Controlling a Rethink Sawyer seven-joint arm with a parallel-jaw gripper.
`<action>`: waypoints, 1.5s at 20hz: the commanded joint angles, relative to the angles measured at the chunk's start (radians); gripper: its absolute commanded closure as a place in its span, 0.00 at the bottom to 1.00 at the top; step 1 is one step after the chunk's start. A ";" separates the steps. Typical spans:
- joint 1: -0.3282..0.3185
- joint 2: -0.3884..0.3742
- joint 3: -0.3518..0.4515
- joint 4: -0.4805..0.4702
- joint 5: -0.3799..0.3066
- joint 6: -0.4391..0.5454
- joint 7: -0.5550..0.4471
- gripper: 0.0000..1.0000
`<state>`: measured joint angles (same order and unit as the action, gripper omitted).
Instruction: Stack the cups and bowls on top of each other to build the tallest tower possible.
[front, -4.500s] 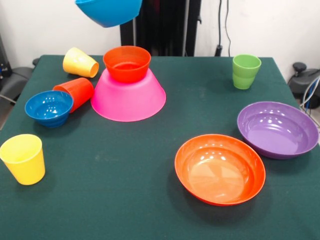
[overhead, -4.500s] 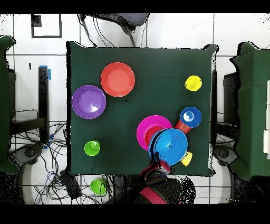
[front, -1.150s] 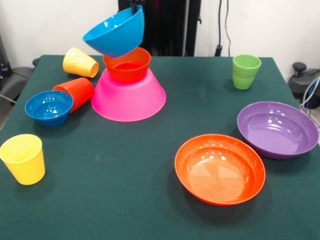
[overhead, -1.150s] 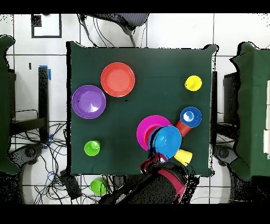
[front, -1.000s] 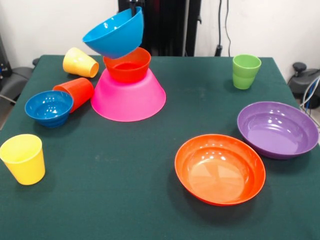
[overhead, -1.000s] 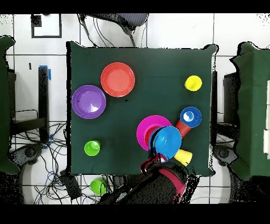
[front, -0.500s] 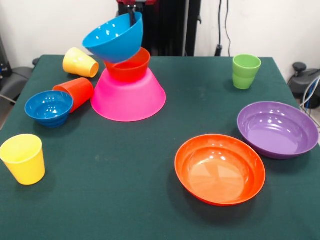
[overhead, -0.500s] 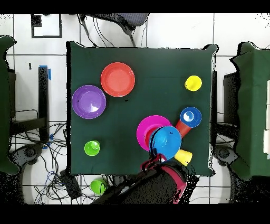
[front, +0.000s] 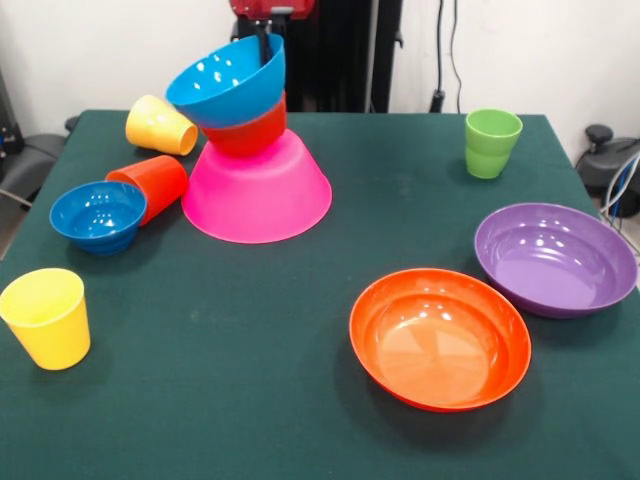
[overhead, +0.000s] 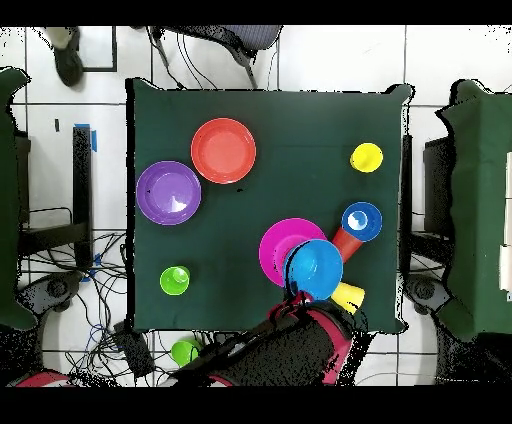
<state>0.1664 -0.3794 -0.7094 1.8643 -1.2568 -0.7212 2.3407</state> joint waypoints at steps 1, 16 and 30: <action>-0.005 0.069 0.135 -0.095 0.053 0.076 -0.271 1.00; 0.016 0.049 0.083 -0.073 0.155 0.036 -0.363 1.00; 0.047 0.053 0.053 -0.075 0.181 0.042 -0.376 1.00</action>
<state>0.1966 -0.3561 -0.7308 1.8606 -1.1371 -0.7214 2.2384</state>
